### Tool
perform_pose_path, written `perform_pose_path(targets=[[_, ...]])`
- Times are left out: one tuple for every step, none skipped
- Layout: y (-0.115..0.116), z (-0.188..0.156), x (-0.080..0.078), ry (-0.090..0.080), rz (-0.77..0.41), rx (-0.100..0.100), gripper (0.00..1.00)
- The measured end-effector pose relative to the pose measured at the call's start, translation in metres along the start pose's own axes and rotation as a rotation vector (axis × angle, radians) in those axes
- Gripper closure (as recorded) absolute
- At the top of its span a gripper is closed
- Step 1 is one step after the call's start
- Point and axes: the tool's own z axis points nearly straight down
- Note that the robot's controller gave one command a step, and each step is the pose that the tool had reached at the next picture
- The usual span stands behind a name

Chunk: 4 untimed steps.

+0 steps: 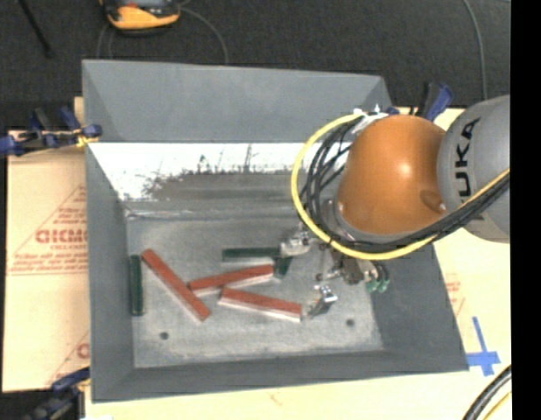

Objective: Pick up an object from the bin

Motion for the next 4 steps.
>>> perform_pose_path(targets=[[-0.008, 0.069, 0.005, 0.004, -0.053, 0.001, 0.00], [0.000, 0.107, -0.014, 0.010, 0.233, 0.000, 1.00], [0.000, 0.107, -0.014, 0.010, 0.233, 0.000, 1.00], [0.012, -0.026, -0.013, 0.008, 0.259, 0.000, 1.00]])
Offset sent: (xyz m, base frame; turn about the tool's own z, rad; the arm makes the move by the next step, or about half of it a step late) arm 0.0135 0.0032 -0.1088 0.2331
